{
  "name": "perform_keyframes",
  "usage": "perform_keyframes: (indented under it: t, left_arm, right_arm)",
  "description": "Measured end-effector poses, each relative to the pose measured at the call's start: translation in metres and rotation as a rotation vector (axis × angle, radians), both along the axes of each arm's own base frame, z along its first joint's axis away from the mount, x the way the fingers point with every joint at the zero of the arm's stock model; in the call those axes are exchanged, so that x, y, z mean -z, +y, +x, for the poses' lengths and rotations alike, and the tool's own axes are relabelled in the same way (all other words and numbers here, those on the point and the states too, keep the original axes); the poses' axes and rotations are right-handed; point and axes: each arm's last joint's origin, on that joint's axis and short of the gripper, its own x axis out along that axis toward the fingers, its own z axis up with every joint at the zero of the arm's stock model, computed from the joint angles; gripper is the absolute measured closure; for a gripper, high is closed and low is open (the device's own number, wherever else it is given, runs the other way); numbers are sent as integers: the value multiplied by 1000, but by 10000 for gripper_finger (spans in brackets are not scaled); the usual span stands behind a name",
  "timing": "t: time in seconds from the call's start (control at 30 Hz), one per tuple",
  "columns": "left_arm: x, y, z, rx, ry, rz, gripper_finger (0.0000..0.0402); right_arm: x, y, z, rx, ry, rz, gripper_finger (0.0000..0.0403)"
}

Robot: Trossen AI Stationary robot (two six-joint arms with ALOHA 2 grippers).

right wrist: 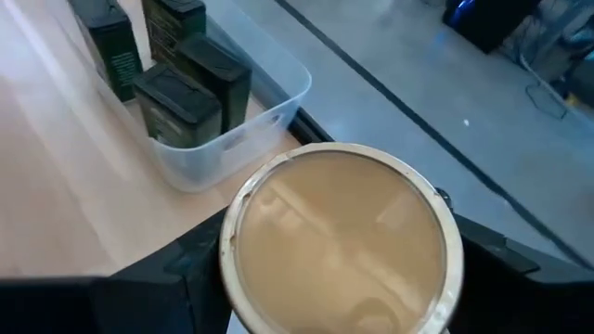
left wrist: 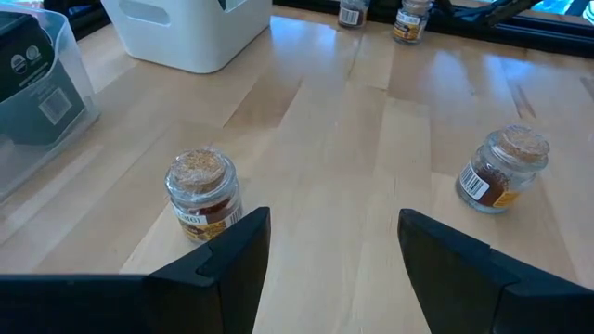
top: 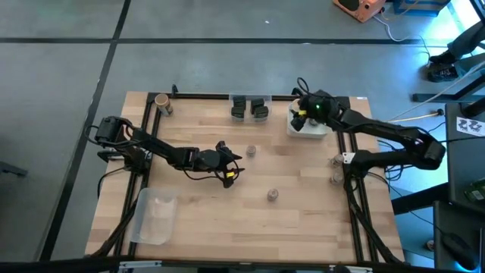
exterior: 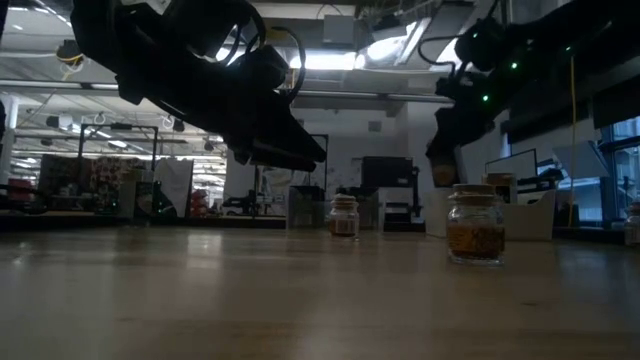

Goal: Sort spices by type
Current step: Put the right brown seasoning bottle into the white bin

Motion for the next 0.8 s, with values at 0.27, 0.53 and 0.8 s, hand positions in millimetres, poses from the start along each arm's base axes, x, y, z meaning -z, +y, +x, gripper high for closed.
perform_keyframes:
  t: [0.27, 0.53, 0.8]
  left_arm:
    - [0, 0, 0, 0, 1, 1, 180]
    - [0, 0, 0, 2, 2, 3, 180]
    - [0, 1, 0, -4, 1, 1, 180]
  right_arm:
    - [16, -18, 2, 56, -5, 67, 126]
    - [46, -19, 0, 87, -57, 88, 126]
    - [60, -15, -6, 143, -118, 55, 121]
